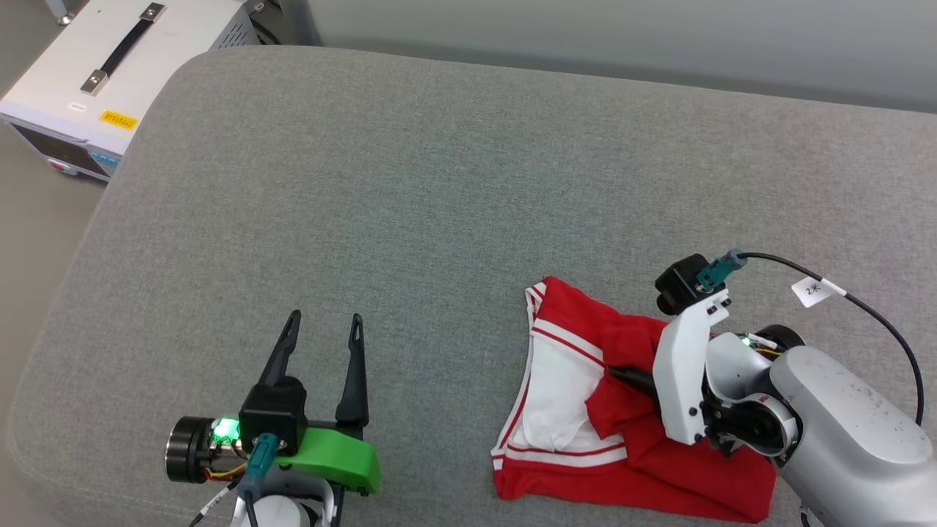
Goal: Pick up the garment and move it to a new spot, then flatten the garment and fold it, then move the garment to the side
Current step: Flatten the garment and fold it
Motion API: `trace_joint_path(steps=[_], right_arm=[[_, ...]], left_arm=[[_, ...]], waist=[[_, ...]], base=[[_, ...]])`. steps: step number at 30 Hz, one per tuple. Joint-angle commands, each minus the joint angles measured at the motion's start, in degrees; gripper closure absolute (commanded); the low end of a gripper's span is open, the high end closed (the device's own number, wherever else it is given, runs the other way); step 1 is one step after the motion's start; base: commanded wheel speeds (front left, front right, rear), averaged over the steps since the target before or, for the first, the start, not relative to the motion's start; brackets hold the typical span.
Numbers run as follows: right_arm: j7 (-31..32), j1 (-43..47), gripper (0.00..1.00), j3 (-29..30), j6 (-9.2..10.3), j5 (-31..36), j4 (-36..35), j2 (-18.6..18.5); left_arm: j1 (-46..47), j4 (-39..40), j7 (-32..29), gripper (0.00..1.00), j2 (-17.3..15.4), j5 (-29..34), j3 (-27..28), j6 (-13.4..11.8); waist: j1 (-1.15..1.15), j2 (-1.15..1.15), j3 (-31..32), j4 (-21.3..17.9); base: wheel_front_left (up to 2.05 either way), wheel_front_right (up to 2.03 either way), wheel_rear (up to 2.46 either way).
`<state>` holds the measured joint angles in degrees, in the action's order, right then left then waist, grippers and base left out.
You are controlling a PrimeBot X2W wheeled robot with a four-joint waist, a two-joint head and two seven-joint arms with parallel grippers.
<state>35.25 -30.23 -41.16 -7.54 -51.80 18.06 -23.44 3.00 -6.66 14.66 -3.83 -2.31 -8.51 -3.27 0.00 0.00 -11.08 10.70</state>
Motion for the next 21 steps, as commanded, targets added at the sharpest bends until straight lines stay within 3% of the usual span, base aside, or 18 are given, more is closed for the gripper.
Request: trace_joint_path(steps=[1, 2, 4, 5, 12, 16, 21], right_arm=[[-0.9, -1.1, 1.00, -0.9, 0.05, -0.2, 0.8, 0.0], [-1.9, -1.3, 0.91, -1.5, 0.05, -0.3, 1.2, -0.1], [-3.8, -1.5, 0.54, -2.2, 0.05, -1.0, 1.2, -0.3], [-4.7, -1.6, 0.00, -2.4, 0.05, -1.1, 0.9, -0.7], [-16.6, -0.8, 0.00, -0.4, 0.05, -0.5, -4.4, -5.1], [-24.1, 0.9, 0.00, 4.7, 0.05, 1.9, -6.2, -7.1], [-35.3, 4.3, 0.00, 11.9, 0.05, 9.8, -7.1, -7.7]], left_arm=[[1.0, -0.1, 0.3, 0.00, 0.3, 0.4, 0.2, 0.1], [0.9, -0.2, 0.3, 0.00, 0.3, 0.4, 0.3, 0.1], [0.8, -0.4, 0.3, 0.00, 0.3, 0.5, 0.4, 0.1], [0.7, -0.5, 0.3, 0.00, 0.3, 0.5, 0.5, 0.1], [-0.9, -0.9, 0.3, 0.00, -0.2, 0.7, 1.3, 0.2], [-1.7, -0.6, 0.3, 0.00, -0.5, 0.7, 1.8, 0.3], [-2.5, -0.2, 0.3, 0.00, -0.8, 0.8, 2.2, 0.4]], waist=[[0.00, 0.00, 0.1, -0.1], [0.00, 0.00, 0.2, -0.3], [0.00, 0.00, 0.7, -0.6], [0.00, 0.00, 1.0, -0.7], [0.00, 0.00, 3.7, -2.4], [0.00, 0.00, 5.0, -3.7], [0.00, 0.00, 6.2, -5.3]], base=[[0.00, 0.00, 0.00], [0.00, 0.00, 0.00], [0.00, 0.00, 0.00], [0.00, 0.00, 0.00], [0.00, 0.00, 0.00], [0.00, 0.00, 0.00], [0.00, 0.00, 0.00]])
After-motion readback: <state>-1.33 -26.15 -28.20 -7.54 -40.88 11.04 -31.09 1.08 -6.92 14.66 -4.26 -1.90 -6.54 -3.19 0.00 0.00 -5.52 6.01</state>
